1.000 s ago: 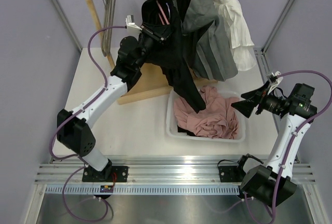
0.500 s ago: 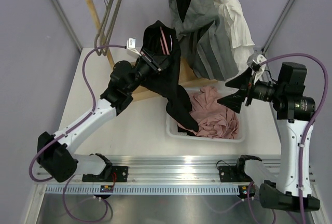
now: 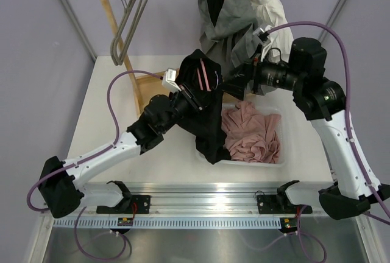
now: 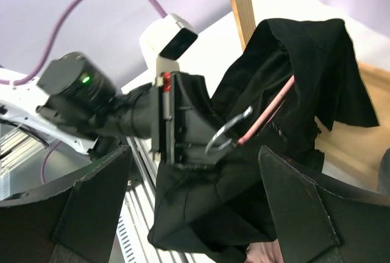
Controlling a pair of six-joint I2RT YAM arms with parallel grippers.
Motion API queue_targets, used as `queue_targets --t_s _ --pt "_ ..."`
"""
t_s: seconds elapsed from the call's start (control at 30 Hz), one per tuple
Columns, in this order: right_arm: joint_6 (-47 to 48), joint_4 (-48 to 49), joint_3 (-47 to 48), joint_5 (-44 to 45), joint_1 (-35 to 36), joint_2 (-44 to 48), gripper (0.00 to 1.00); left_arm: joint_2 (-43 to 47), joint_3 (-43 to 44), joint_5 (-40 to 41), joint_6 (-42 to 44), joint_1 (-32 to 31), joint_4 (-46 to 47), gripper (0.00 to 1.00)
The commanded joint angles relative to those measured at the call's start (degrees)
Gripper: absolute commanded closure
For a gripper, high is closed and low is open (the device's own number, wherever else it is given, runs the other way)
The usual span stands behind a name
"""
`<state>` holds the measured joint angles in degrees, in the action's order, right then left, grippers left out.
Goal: Remove the skirt from the hanger
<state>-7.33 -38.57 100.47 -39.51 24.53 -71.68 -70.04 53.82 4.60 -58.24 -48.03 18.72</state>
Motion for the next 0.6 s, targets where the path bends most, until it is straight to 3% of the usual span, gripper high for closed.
queue_targets --t_s 0.0,0.23,0.37,0.57 --pt "-2.25 -0.54 2.89 7.59 2.88 -1.18 0.08 -0.53 1.28 5.94 3.13 -2.06 5.98 1.0" --pt "-2.86 1.04 -2.55 11.9 4.91 -0.74 0.16 -3.08 2.42 8.84 4.18 -3.82 6.94 1.0" --pt "-3.56 1.48 -4.49 13.31 5.08 -0.83 0.29 -4.14 2.78 10.78 4.54 -4.7 7.82 1.0" --pt "-3.39 1.92 -5.98 16.39 5.17 -1.09 0.38 -4.4 3.31 11.57 4.98 -5.41 8.53 1.0"
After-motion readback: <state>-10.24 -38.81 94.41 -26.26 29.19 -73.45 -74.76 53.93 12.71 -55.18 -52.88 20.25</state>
